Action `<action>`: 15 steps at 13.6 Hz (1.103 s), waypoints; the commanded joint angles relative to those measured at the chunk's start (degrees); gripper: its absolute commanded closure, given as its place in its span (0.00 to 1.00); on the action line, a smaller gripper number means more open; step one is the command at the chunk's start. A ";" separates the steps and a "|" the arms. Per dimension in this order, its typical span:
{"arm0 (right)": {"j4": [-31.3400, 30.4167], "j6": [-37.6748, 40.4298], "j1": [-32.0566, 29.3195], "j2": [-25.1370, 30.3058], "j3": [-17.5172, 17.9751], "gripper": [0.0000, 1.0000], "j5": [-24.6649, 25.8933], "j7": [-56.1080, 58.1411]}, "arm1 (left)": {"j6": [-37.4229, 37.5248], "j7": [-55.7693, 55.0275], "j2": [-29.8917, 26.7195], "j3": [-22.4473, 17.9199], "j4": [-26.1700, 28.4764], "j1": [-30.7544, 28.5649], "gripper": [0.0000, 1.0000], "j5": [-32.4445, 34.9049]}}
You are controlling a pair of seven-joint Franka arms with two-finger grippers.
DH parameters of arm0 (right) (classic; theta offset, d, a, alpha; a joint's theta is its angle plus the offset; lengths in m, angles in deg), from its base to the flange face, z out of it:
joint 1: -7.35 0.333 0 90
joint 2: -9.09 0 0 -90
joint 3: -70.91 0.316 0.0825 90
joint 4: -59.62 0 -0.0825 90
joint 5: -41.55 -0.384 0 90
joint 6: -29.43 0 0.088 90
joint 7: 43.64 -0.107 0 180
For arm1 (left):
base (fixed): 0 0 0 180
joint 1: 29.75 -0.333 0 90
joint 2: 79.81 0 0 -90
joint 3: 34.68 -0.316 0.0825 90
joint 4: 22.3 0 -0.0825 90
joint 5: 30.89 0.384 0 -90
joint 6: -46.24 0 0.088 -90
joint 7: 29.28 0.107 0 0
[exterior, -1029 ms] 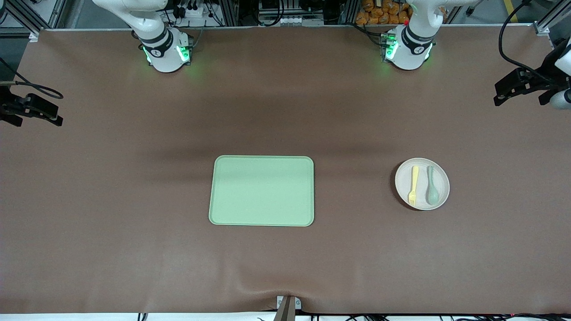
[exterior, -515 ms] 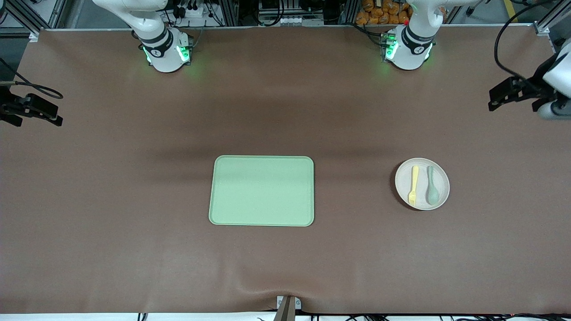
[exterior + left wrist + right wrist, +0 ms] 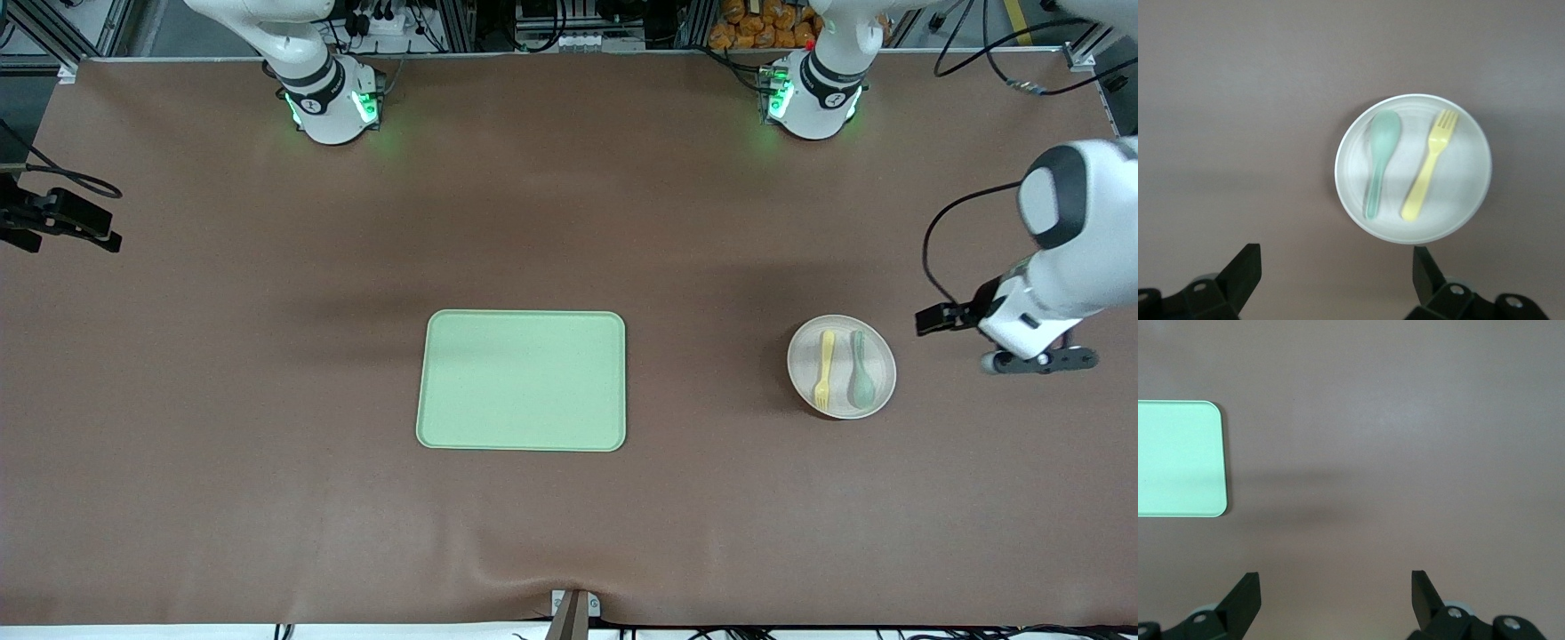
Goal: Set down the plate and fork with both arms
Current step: 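Grasp the white plate rim with the left gripper and drag it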
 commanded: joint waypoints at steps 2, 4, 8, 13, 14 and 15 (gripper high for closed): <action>0.84 0.72 -1.02 -0.82 0.64 0.00 -0.07 0.54 | -6.82 1.19 7.04 0.34 0.76 -1.69 0.00 -0.97; 0.84 0.63 -1.02 -0.82 0.64 0.00 -0.07 0.54 | -9.54 1.19 10.29 0.34 0.67 -2.22 0.06 -0.97; 0.84 0.46 -1.02 -0.82 0.64 0.00 -0.07 0.54 | -13.77 1.19 14.78 0.34 0.76 -2.66 0.21 -1.05; 0.84 0.46 -1.02 -1.08 0.64 0.00 -0.07 0.54 | -15.98 1.01 17.25 0.34 0.59 -3.63 0.45 -0.97; 0.84 0.46 -1.02 -1.08 0.64 0.00 -0.07 0.54 | -15.98 0.93 17.34 0.43 0.58 -3.63 0.56 -1.05; 0.75 0.54 -1.02 -1.08 0.64 0.00 -0.07 0.54 | -15.98 0.66 17.69 0.43 0.41 -3.45 0.71 -1.05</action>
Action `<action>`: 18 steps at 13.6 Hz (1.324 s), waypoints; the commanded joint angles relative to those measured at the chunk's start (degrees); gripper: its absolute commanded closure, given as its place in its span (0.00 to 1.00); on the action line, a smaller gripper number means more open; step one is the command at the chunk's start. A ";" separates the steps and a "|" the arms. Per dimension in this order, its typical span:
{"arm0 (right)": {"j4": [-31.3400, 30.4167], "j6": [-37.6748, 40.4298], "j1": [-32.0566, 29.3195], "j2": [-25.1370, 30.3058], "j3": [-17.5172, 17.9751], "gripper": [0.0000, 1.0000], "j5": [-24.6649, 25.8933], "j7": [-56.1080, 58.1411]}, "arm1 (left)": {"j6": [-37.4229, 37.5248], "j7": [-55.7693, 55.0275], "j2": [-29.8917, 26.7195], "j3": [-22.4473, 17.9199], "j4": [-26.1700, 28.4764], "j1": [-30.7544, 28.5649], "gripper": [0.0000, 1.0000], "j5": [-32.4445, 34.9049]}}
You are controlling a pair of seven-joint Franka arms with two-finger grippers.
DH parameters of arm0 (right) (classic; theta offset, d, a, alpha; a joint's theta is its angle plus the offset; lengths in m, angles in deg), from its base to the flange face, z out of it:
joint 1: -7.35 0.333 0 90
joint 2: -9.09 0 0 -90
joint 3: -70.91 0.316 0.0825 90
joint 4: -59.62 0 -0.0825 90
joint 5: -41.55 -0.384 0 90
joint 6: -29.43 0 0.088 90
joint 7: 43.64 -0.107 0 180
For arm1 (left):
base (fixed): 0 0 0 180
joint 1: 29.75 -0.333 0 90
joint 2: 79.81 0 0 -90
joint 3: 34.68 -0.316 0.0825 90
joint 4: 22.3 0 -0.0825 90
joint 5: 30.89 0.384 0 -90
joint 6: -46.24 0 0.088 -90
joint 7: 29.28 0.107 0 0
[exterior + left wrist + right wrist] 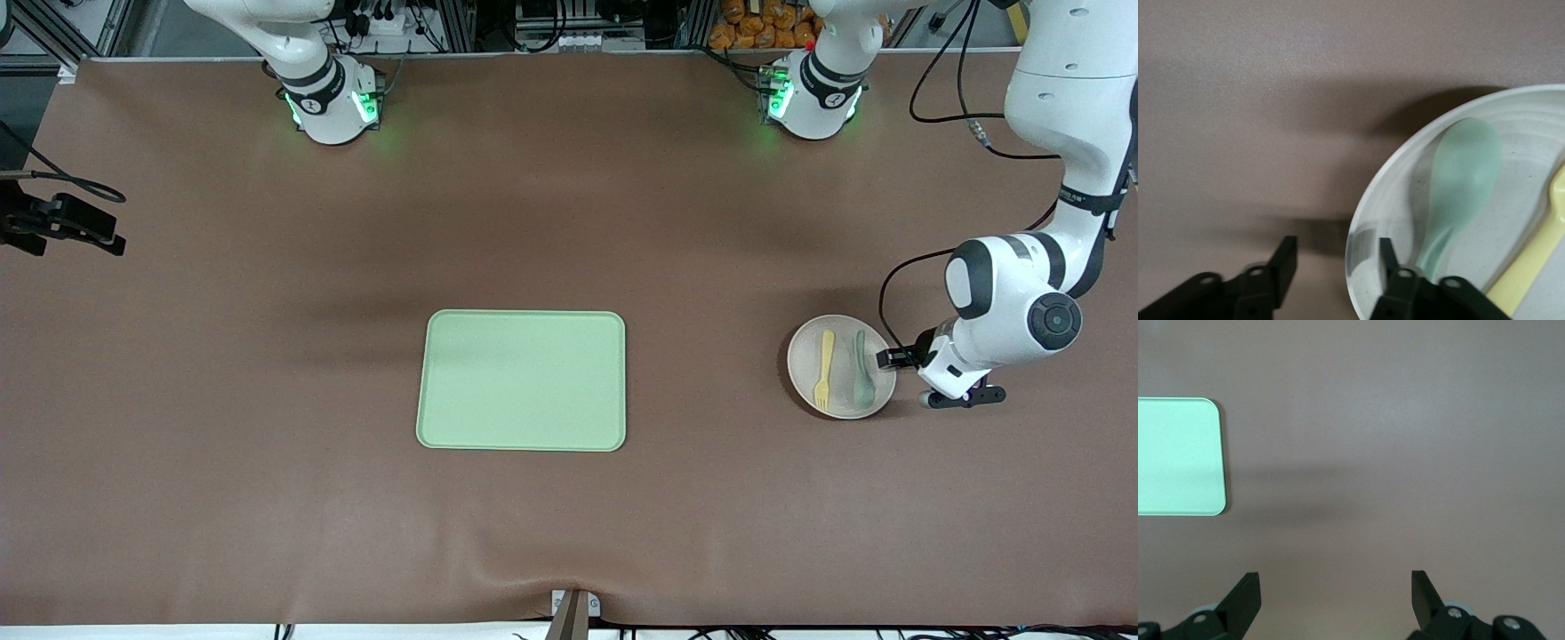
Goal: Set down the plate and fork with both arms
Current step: 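Grasp the white plate rim with the left gripper and drag it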
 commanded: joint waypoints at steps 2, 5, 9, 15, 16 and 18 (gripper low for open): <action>0.85 0.28 -1.10 -0.39 0.64 0.00 -0.07 0.54 | -0.40 0.54 1.11 0.49 -0.94 -0.20 0.94 -2.19; 0.85 0.19 -1.01 -0.39 0.64 0.00 -0.16 0.54 | -0.40 0.54 1.29 0.49 -1.03 0.33 1.00 -6.31; 0.85 0.11 -1.10 -0.48 0.64 0.00 -0.16 0.46 | 0.12 1.33 -1.95 4.70 -1.20 -0.99 1.00 -9.83; 0.85 0.11 -1.98 -1.01 0.64 0.00 -1.48 0.54 | 2.06 1.33 -3.37 9.71 -6.03 -0.99 1.00 -15.99; 0.94 0.11 -1.98 -1.01 0.64 0.00 -1.48 0.54 | 2.06 1.33 -3.72 10.76 -6.38 -1.08 1.00 -16.69; 0.94 -0.07 -1.98 -1.10 0.64 0.00 -1.48 0.54 | 2.15 0.89 -3.90 13.22 -7.44 -0.99 1.00 -20.02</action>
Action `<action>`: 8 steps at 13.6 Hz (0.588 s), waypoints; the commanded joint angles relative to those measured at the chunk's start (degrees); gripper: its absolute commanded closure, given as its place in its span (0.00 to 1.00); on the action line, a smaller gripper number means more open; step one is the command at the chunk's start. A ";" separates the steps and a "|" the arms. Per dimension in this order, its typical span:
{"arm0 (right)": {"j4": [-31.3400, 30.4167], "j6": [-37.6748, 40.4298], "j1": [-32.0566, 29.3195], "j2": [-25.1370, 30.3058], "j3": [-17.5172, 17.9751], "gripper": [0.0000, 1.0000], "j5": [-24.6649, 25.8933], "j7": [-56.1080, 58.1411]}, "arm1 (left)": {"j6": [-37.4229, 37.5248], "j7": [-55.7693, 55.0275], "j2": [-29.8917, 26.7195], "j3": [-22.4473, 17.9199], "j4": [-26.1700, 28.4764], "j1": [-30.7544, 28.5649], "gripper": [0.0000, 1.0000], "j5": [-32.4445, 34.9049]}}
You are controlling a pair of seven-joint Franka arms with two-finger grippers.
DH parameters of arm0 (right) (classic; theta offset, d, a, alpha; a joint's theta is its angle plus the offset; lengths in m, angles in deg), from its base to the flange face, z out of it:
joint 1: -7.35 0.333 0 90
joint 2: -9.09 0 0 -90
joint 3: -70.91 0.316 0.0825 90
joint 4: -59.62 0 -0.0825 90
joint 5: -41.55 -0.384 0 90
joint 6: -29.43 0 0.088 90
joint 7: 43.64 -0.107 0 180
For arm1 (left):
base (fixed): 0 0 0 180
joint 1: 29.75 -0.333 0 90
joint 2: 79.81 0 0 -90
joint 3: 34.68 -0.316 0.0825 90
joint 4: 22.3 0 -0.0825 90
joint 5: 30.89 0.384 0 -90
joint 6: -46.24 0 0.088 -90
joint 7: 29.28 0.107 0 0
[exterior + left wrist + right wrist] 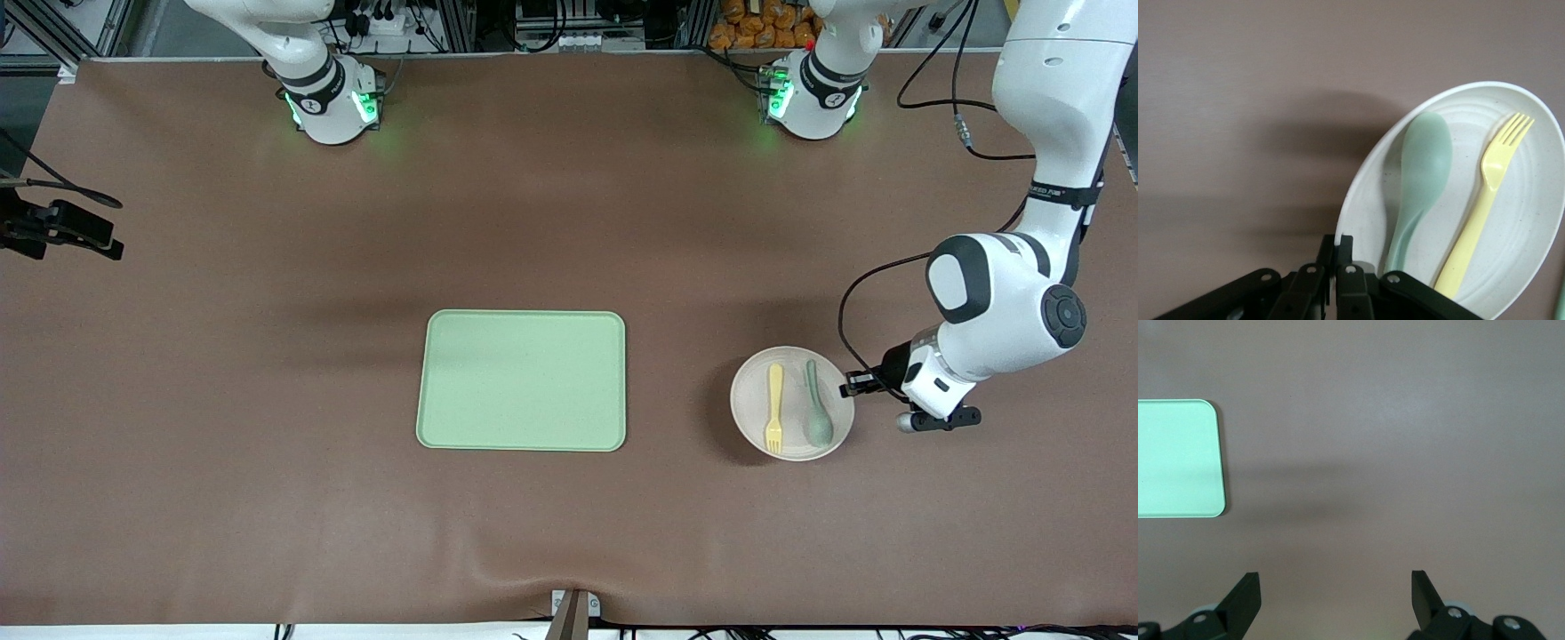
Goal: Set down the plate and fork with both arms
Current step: 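Grasp the white plate rim with the left gripper and drag it, then slide the plate onto the green tray with the left gripper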
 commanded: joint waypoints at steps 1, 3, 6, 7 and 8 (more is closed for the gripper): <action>0.94 -0.74 -1.16 -0.52 0.68 0.00 -0.84 0.54 | 1.72 -0.41 -1.58 4.09 -1.15 -0.58 1.00 -4.22; 1.02 -1.81 -1.07 -1.31 0.68 0.00 -0.76 0.54 | 4.52 -4.78 -1.50 6.38 -4.22 0.47 1.00 -4.76; 1.29 -1.89 -1.16 -3.16 0.68 0.00 -0.67 0.54 | 4.71 -14.18 -0.71 7.45 -6.95 6.17 1.00 -4.15; 1.38 -1.89 -1.07 -4.03 0.68 0.00 -0.32 0.54 | 4.71 -16.83 0.08 7.27 -8.18 8.02 1.00 -4.06; 1.38 -1.89 -0.90 -4.04 0.68 0.00 -0.40 0.54 | 4.71 -19.21 0.26 7.27 -8.63 9.34 1.00 -3.97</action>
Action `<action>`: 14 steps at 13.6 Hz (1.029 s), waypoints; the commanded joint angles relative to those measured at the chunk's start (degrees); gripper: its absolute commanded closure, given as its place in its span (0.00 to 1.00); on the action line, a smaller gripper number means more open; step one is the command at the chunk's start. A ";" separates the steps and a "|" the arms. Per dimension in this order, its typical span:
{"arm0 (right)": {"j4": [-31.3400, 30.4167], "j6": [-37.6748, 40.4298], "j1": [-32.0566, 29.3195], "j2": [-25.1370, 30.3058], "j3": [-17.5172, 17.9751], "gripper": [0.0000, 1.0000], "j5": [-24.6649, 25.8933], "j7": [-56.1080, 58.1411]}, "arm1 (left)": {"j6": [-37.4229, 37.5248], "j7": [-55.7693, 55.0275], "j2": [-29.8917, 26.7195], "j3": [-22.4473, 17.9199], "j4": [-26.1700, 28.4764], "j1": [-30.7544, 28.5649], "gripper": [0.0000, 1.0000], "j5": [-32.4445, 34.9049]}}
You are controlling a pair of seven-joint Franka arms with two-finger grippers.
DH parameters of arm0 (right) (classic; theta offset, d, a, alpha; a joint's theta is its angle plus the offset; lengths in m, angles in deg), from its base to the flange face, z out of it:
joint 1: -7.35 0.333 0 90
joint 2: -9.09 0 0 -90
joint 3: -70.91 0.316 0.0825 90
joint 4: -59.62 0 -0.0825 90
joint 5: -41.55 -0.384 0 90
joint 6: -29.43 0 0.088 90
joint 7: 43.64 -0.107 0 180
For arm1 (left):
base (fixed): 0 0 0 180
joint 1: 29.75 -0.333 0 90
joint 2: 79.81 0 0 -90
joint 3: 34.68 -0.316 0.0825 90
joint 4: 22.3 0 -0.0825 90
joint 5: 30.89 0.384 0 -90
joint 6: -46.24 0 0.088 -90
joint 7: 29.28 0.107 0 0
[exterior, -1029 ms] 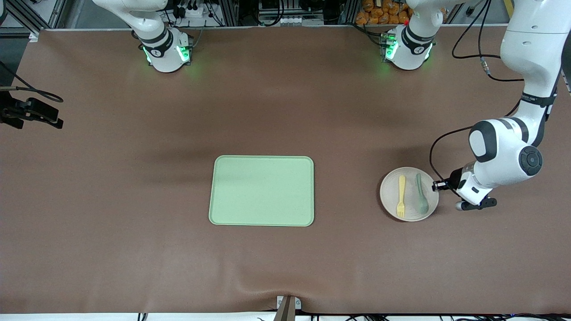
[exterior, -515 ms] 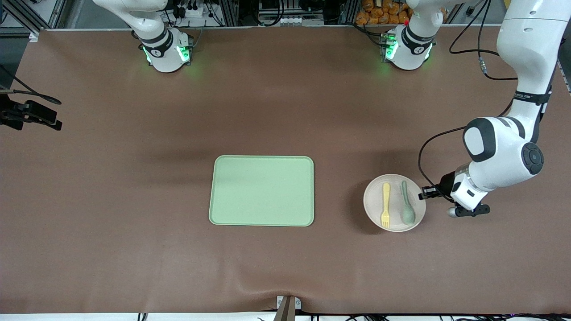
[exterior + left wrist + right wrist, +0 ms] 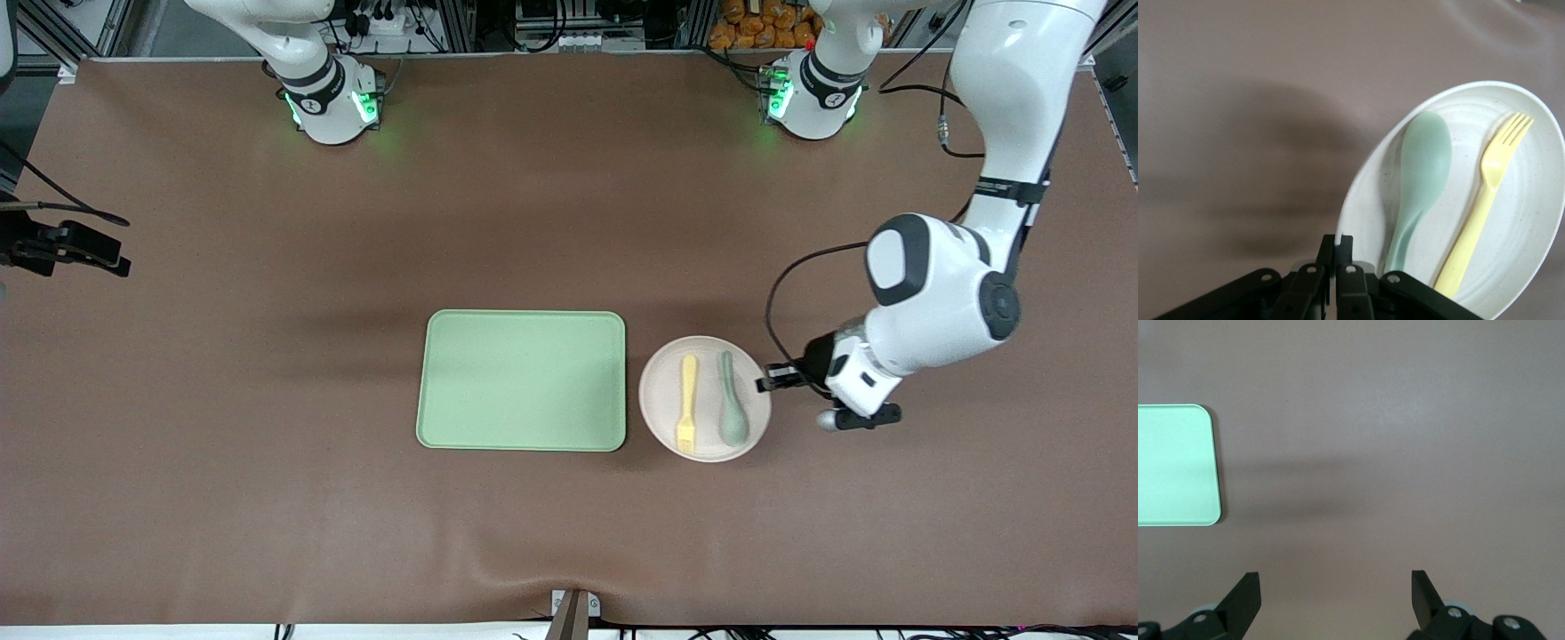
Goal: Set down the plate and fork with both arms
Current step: 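Slide the plate onto the green tray with the left gripper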
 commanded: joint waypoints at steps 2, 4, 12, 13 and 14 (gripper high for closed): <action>1.45 0.35 -0.83 -1.37 0.67 0.00 -0.12 0.54 | 1.07 -8.13 1.83 -0.82 -3.36 6.29 1.00 -0.37; 1.45 0.17 -1.18 -2.42 0.67 0.00 -0.38 0.54 | 0.90 -12.87 3.67 -0.82 -4.42 9.81 1.00 1.29; 0.92 -4.13 1.63 -4.79 1.03 0.00 -2.84 -0.16 | -9.81 -21.68 12.55 -3.88 -6.01 20.97 1.00 2.44; 1.10 -4.48 1.71 -6.36 1.03 0.00 -3.02 -0.16 | -10.43 -21.77 13.43 -5.03 -6.10 22.29 1.00 2.44; 1.10 -5.18 1.89 -7.08 1.03 0.00 -3.20 -0.16 | -11.57 -21.86 14.14 -5.73 -6.01 23.70 1.00 2.44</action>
